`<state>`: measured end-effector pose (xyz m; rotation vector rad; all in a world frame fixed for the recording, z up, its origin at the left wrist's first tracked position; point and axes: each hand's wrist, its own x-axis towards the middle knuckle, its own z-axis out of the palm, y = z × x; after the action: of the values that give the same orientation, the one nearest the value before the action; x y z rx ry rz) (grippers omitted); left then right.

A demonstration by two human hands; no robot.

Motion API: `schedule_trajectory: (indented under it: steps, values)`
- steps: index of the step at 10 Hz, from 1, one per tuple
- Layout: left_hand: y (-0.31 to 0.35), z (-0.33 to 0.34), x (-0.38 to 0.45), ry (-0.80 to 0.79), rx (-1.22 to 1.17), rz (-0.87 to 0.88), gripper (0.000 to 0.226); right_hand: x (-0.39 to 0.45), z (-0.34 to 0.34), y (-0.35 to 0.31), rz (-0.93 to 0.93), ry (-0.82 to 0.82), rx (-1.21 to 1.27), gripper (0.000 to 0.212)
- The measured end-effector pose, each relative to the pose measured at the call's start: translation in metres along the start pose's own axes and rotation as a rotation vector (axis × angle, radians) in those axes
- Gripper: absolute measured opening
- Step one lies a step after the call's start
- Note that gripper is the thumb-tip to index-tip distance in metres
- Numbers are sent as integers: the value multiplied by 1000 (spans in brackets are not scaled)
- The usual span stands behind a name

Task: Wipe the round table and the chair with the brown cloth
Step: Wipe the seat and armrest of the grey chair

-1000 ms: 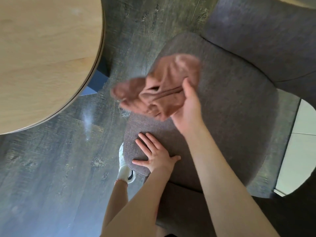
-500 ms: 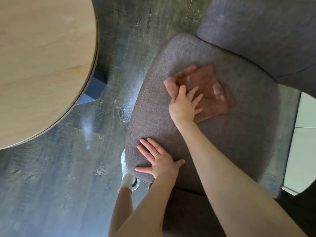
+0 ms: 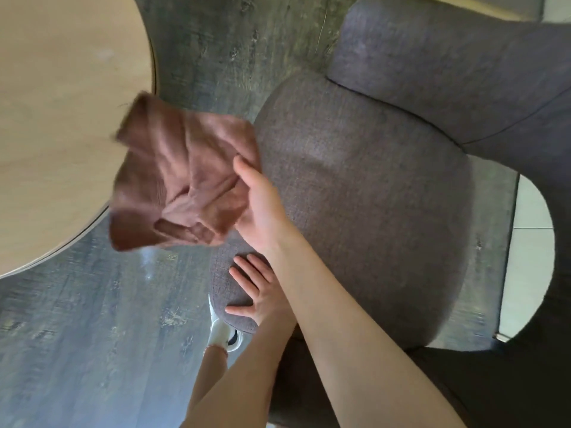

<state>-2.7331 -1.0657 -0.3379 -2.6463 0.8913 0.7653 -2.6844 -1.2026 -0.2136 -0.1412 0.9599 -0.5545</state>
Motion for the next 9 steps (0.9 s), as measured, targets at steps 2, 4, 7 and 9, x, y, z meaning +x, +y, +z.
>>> schedule_trajectory:
  steps: [2, 4, 7, 9]
  values:
    - [11, -20, -15, -289, -15, -5, 143, -54, -57, -49, -184, -8, 201, 45]
    - [40, -73, -13, -134, -629, 192, 69, -74, -90, -59, -315, -47, 341, 51]
    - [96, -181, 1, -1138, -1897, 154, 39, -95, -103, -78, -378, -108, 342, 46]
    - [84, -208, -14, -1387, -1869, 335, 84, -135, -117, -90, -321, 74, 233, 36]
